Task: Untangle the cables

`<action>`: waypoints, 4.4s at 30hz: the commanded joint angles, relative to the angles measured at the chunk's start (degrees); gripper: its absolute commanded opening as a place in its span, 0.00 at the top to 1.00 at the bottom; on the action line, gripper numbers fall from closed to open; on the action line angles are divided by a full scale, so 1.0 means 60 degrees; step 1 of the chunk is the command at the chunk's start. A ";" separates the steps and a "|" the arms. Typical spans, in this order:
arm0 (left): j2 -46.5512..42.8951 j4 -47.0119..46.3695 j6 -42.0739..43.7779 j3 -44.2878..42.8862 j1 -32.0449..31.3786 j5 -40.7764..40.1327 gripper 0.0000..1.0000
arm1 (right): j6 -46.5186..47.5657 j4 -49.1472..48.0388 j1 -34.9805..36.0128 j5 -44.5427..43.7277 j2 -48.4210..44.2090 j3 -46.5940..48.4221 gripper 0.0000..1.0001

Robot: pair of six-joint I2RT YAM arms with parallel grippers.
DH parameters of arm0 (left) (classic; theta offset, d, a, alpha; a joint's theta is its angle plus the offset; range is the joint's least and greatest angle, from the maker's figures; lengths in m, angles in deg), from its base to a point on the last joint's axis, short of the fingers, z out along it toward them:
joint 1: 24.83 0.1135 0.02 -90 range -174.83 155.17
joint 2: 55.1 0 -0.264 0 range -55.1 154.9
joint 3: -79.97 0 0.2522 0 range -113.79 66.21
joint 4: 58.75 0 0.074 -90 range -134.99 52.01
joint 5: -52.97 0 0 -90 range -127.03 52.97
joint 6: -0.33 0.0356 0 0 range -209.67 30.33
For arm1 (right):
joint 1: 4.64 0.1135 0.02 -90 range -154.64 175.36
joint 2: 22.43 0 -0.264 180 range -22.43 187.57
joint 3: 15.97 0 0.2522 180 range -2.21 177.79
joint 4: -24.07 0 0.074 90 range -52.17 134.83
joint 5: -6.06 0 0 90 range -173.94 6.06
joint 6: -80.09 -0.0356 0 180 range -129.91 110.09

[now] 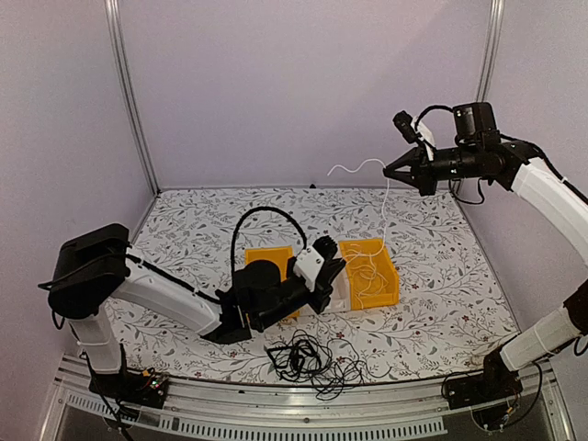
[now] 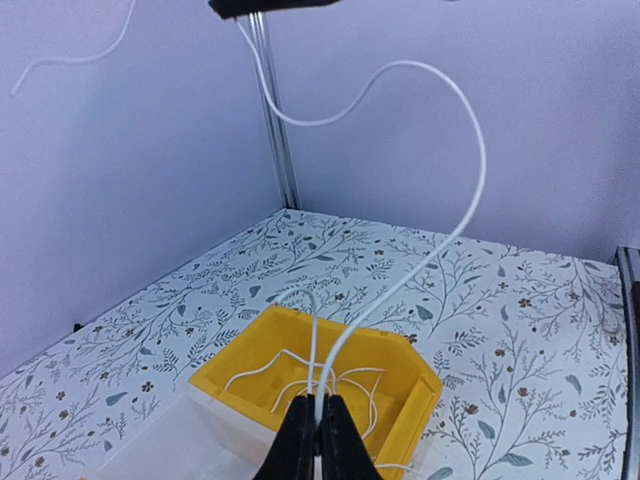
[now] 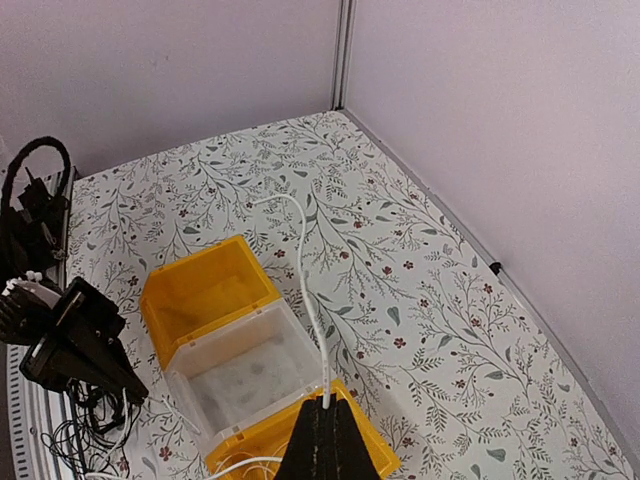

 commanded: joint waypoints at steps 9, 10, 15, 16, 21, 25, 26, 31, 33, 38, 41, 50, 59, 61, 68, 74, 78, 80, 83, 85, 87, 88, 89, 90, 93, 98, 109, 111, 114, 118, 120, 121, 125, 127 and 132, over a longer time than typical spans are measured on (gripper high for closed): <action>0.1549 0.1853 -0.1763 -0.2986 0.0473 0.0127 1.00 | 0.0462 -0.0296 -0.0045 -0.1061 0.1146 -0.2824 1.00; 0.1619 0.1898 -0.2118 -0.3057 0.0569 0.0328 1.00 | 0.0452 -0.0342 -0.0040 -0.1058 0.1329 -0.2977 1.00; 0.1989 0.2210 -0.3223 -0.3412 0.0923 0.0789 1.00 | 0.0284 -0.0416 -0.0057 -0.1256 0.2179 -0.3087 1.00; 0.2038 0.2283 -0.3285 -0.3513 0.0933 0.0751 1.00 | 0.0269 -0.0396 -0.0059 -0.1282 0.2240 -0.3059 1.00; 0.1980 0.2294 -0.3461 -0.3464 0.0964 0.0557 1.00 | 0.0293 0.0182 -0.0061 -0.1149 0.2233 -0.3039 1.00; 0.1870 0.2114 -0.3445 -0.3353 0.0967 0.0402 1.00 | 0.0371 0.0812 -0.0062 -0.1118 0.1798 -0.3064 1.00; 0.1855 0.2024 -0.3410 -0.3306 0.0966 0.0399 1.00 | 0.0375 0.0973 -0.0062 -0.1078 0.1654 -0.3054 1.00; 0.1766 0.1626 -0.3053 -0.3265 0.0971 0.0738 1.00 | 0.0175 0.1178 -0.0072 -0.1266 0.0824 -0.3123 1.00; 0.1750 0.1274 -0.2928 -0.3170 0.0958 0.1050 1.00 | 0.0033 0.0981 -0.0062 -0.1748 0.0510 -0.3218 1.00; 0.1795 0.1092 -0.2889 -0.3115 0.0971 0.1540 1.00 | -0.0034 0.0460 -0.0063 -0.2438 0.0460 -0.3649 1.00; 0.1805 0.1183 -0.3058 -0.3042 0.0960 0.1519 1.00 | 0.0092 0.0760 -0.0065 -0.2032 0.0937 -0.3470 1.00; 0.1847 0.1979 -0.3392 -0.3104 0.1007 0.0880 1.00 | 0.0026 0.0908 -0.0060 -0.0982 0.2122 -0.2923 0.92; 0.1508 0.2465 -0.3428 -0.2817 0.1246 0.0734 1.00 | -0.0337 0.0346 -0.0955 -0.1044 0.1453 -0.2698 0.40; 0.1489 0.2771 -0.3479 -0.2932 0.1335 0.0735 1.00 | -0.0383 0.0144 -0.1262 -0.1071 0.1256 -0.2764 0.39; 0.2033 0.4864 -0.3470 -0.4555 0.1665 0.0747 1.00 | -0.0463 -0.1902 -0.1868 -0.1328 0.0424 -0.4308 0.38; 0.2671 0.7288 -0.2774 -0.6326 0.1924 0.0872 1.00 | -0.0048 -0.2259 -0.1869 -0.0982 -0.0238 -0.4860 0.37; 0.2416 0.8326 -0.2353 -0.6416 0.1965 0.0952 1.00 | 0.0267 -0.2045 -0.1867 0.0150 -0.0417 -0.5097 0.36; 0.2185 0.8796 -0.2121 -0.6407 0.1958 0.1160 1.00 | 0.0343 -0.2039 -0.1868 0.0316 -0.0375 -0.5136 0.35; 0.2036 0.9894 -0.1860 -0.6741 0.1966 0.1649 1.00 | 0.0372 -0.1980 -0.1870 0.0352 -0.0181 -0.5058 0.35; 0.1920 1.0398 -0.1815 -0.6830 0.1961 0.1980 1.00 | 0.0410 -0.1908 -0.1870 0.0388 -0.0045 -0.4978 0.34; 0.1743 1.0508 -0.1919 -0.6739 0.1976 0.2210 1.00 | 0.0469 -0.1846 -0.1869 0.0467 0.0020 -0.4988 0.34; 0.1696 1.0544 -0.1980 -0.6721 0.1978 0.2307 1.00 | 0.0517 -0.1805 -0.1863 0.0543 0.0068 -0.4987 0.33; 0.1718 1.0644 -0.2020 -0.6772 0.2006 0.2405 1.00 | 0.0546 -0.1763 -0.1862 0.0583 0.0090 -0.4987 0.33; 0.1807 1.0810 -0.2025 -0.7004 0.2026 0.2486 1.00 | 0.0572 -0.1731 -0.1871 0.0614 0.0123 -0.4976 0.33; 0.2404 1.1575 -0.2043 -0.8030 0.2062 0.2545 1.00 | 0.0635 -0.1647 -0.1864 0.0642 0.0189 -0.4944 0.32; 0.3385 1.2201 -0.2131 -0.9279 0.2077 0.2743 1.00 | 0.0768 -0.1528 -0.1862 0.0846 0.0152 -0.4964 0.32; 0.4069 1.2312 -0.2602 -0.9800 0.2138 0.3221 1.00 | 0.0800 -0.1542 -0.1860 0.0829 0.0188 -0.4965 0.32; 0.4100 1.2314 -0.2633 -0.9824 0.2119 0.3254 0.96 | 0.0815 -0.1527 -0.1874 0.0826 0.0228 -0.4950 0.32; 0.3917 1.2315 -0.2616 -0.9750 0.2117 0.3035 0.79 | 0.0818 -0.1502 -0.1867 0.0839 0.0263 -0.4956 0.32; 0.3196 1.2172 -0.2490 -0.9229 0.2120 0.2641 0.69 | 0.0844 -0.1491 -0.1864 0.0855 0.0289 -0.4972 0.32; 0.2799 1.2199 -0.2415 -0.8856 0.2127 0.2358 0.65 | 0.0869 -0.1491 -0.1865 0.0854 0.0311 -0.4965 0.32; 0.2601 1.2217 -0.2392 -0.8639 0.2120 0.2194 0.63 | 0.0873 -0.1484 -0.1860 0.0862 0.0343 -0.4958 0.32; 0.1517 1.1893 -0.2324 -0.7429 0.2121 0.1806 0.59 | 0.0937 -0.1434 -0.1831 0.0844 0.0434 -0.4929 0.32; 0.0851 1.1461 -0.2243 -0.6562 0.2111 0.1878 0.58 | 0.0961 -0.1443 -0.1784 0.0807 0.0466 -0.4928 0.32; -0.0870 1.0128 -0.1652 -0.4243 0.2030 0.2955 0.57 | 0.1006 -0.1537 -0.1675 0.0503 0.0329 -0.4839 0.32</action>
